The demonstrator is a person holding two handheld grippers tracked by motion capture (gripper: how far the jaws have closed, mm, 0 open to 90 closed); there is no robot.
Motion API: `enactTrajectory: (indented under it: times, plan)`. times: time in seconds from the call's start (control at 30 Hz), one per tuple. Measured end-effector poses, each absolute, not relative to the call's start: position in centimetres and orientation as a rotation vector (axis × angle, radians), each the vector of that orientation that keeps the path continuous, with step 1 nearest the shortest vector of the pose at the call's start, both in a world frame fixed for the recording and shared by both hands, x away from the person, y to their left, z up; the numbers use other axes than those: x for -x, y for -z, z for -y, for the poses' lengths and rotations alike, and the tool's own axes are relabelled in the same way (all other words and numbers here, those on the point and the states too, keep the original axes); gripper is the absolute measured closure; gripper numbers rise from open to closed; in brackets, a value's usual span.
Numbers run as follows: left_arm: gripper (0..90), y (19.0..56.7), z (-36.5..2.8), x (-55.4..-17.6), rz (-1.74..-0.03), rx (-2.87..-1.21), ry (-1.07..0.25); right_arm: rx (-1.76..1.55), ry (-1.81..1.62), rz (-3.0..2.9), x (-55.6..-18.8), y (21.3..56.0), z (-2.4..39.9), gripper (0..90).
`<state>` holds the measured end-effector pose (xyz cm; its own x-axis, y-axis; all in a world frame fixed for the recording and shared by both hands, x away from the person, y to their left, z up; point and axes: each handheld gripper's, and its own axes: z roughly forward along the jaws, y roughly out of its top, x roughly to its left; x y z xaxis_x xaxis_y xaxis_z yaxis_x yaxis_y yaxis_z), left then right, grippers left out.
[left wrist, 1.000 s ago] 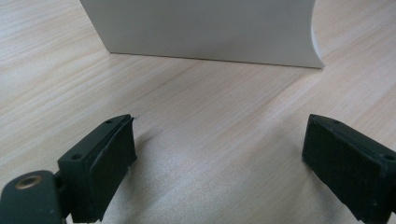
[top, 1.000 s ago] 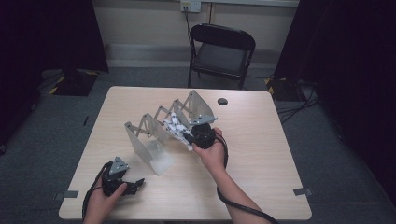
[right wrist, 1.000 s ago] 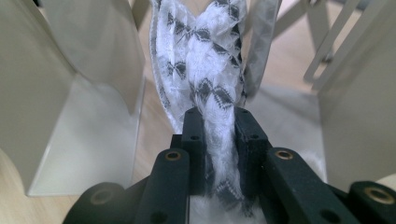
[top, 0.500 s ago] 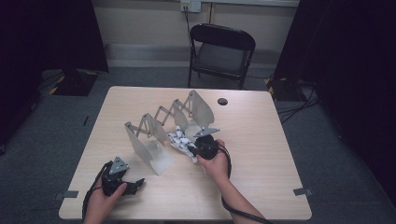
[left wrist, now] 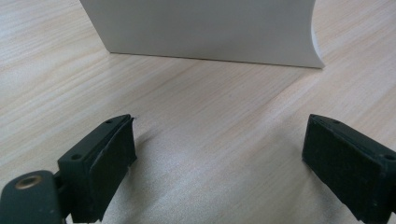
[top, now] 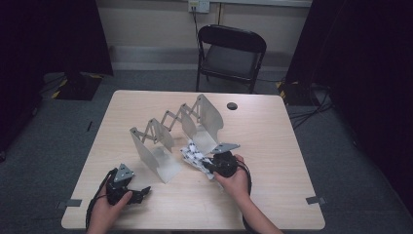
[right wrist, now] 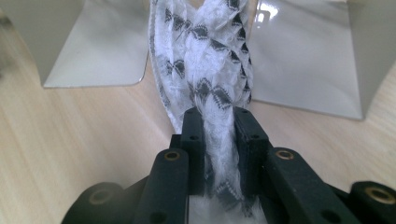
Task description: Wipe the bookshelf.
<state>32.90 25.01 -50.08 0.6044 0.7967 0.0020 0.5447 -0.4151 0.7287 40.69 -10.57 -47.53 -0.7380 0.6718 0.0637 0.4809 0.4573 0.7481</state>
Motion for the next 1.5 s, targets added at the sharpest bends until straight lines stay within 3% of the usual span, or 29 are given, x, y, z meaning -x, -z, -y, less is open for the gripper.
enactTrajectory:
  times: [0.57, 1.27, 1.5]
  plan:
    - [9.2, 50.1, -25.0, -32.9, -1.054, -2.124, -0.459, -1.085, -1.14, -2.339, -40.4, 46.5, 15.3, 76.0]
    - [9.2, 50.1, -25.0, -32.9, -1.054, -2.125, -0.458, -1.062, -1.011, -2.345, -46.0, 47.7, 10.7, 73.8]
    - [9.1, 50.1, -25.0, -32.9, -1.054, -2.124, -0.458, -1.052, -1.038, -2.344, -46.5, 48.5, 9.2, 64.3]
